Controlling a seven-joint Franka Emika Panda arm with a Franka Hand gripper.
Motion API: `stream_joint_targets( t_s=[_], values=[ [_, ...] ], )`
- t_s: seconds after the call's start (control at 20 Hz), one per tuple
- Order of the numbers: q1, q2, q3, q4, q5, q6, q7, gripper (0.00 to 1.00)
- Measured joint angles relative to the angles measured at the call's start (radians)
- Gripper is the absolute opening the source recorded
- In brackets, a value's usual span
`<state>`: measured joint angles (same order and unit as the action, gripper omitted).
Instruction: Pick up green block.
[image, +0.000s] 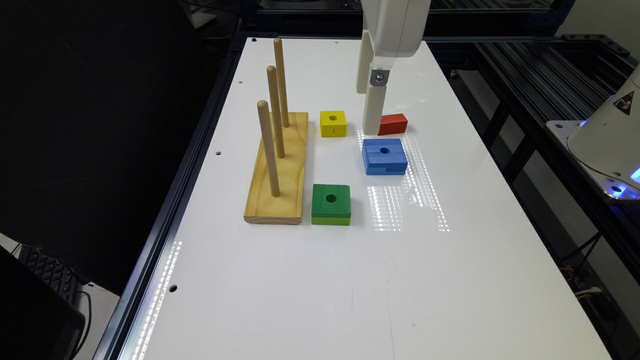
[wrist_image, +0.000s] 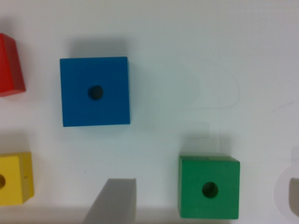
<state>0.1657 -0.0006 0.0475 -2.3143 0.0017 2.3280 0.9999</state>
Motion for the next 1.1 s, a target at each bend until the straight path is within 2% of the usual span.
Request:
stream_joint_targets(
  t_s=[0.3, 0.55, 0.9, 1.1],
  values=[
    [0.000, 0.000, 0.008, 0.000, 0.0001, 0.002, 0.001, 1.00],
    [0.000, 0.003, 0.010, 0.000, 0.0001, 0.003, 0.001, 1.00],
    [0.000, 0.062, 0.010, 0.000, 0.0001, 0.055, 0.001, 1.00],
    [0.000, 0.066, 0.011, 0.001, 0.0001, 0.060, 0.001, 1.00]
  ],
)
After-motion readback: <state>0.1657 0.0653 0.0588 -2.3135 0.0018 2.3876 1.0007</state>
